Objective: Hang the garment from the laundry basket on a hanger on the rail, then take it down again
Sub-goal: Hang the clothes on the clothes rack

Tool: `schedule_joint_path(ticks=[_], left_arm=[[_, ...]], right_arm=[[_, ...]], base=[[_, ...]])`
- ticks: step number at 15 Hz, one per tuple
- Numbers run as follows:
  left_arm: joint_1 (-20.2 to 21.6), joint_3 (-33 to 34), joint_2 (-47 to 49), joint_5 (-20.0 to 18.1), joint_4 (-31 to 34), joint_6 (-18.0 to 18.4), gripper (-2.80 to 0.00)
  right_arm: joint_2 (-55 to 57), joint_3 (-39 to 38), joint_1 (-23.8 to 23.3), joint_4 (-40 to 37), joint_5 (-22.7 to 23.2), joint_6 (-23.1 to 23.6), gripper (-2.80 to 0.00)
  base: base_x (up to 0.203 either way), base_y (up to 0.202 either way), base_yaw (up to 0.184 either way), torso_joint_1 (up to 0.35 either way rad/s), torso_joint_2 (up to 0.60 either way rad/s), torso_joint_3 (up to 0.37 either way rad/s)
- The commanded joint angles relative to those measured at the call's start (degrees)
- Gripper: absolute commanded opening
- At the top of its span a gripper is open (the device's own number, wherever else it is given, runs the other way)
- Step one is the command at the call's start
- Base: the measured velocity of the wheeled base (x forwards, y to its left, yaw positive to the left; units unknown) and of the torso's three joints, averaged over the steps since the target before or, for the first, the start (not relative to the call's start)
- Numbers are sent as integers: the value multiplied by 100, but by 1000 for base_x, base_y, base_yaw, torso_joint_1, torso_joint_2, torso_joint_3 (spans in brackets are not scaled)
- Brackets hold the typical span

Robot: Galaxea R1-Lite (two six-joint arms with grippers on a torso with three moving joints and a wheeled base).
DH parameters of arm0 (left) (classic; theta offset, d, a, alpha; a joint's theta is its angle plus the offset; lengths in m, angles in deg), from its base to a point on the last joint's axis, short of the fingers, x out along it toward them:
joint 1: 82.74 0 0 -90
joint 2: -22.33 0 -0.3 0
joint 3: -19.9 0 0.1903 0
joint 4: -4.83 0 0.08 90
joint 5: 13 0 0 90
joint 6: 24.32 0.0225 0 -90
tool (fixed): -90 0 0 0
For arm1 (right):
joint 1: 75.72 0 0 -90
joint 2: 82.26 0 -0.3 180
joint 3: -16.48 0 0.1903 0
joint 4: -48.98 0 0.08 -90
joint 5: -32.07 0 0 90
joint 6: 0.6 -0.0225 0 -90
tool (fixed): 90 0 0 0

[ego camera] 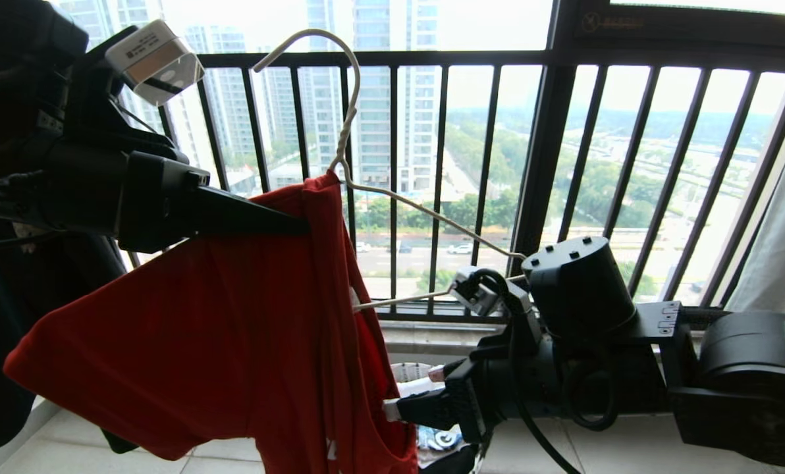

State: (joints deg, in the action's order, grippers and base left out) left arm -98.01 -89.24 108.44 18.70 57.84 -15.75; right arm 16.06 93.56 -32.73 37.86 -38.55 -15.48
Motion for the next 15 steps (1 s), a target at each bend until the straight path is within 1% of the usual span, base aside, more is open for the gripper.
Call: schedule_joint_path(ticks=[1,3,4,6,8,12,15], left_arm=[[6,-1,-15,-33,15,4,-280],[6,-1,-16,-33,15,4,-280],[6,-1,-23,-33,15,4,-280],[19,-10,-23,-33,10,4,-280],[32,-10,-22,-33,6,-2,-280],[32,-10,-14,-33,6,-4,-280],[50,-18,-15,-33,6,-3,-280]], right_arm=[[153,16,26,77,5,-15,0],[163,25,73,94,1,-23,0],[179,34,103,94,-60,-23,-280],[188,34,140,155,-95,-54,-280],[196,34,140,397,-114,-266,-280],[267,26,228,457,-151,-278,-280],[195,-52,214,454,-394,-295,-280]], base=[[0,0,0,0,0,0],[0,0,0,0,0,0],[0,0,0,0,0,0],[0,0,0,0,0,0],[0,0,0,0,0,0],[0,0,0,0,0,0],[0,0,0,0,0,0]])
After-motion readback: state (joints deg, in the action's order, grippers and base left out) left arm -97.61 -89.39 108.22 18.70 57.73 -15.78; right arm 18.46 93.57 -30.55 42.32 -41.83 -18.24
